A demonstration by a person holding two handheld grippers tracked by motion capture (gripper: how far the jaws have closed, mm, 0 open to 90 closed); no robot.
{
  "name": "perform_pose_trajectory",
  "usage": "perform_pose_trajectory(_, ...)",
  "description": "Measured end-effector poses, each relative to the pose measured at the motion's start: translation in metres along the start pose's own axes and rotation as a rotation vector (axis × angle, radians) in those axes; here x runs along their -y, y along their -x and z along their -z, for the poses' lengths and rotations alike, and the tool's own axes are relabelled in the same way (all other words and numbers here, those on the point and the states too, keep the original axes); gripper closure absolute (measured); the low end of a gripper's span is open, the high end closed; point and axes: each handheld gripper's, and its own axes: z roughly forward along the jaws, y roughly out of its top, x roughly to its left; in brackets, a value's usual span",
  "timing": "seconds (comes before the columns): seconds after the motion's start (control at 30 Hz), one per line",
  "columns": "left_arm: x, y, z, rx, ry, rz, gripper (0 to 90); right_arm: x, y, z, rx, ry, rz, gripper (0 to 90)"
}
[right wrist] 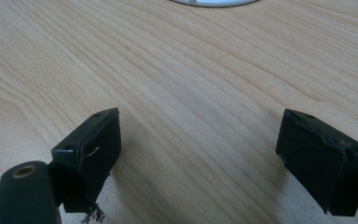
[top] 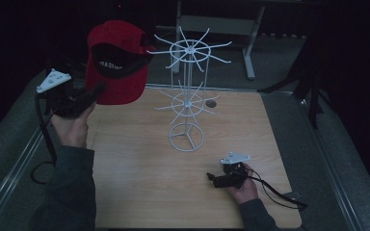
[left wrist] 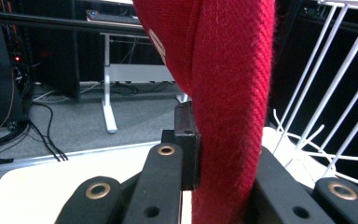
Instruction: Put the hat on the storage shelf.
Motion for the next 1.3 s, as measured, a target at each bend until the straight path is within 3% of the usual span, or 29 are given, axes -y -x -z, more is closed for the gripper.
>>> perform_pose_trajectory(0.17,-0.007,-0.001,-0.003,0.015,0.012,0.017,85.5,0.000,0.000,0.000,0.000,0.000,0.000,13.6)
perform_pose_trajectory(0.73,-0.032,0.002,-0.009,0.008,0.057,0.009,85.5,0.000,0.000,0.000,-0.001,-0.001,0.000,13.6)
perform_pose_trajectory(1.3,-0.046,0.002,-0.011,0.020,0.094,0.014,85.5,0.000,0.000,0.000,-0.003,-0.001,0.003,13.6)
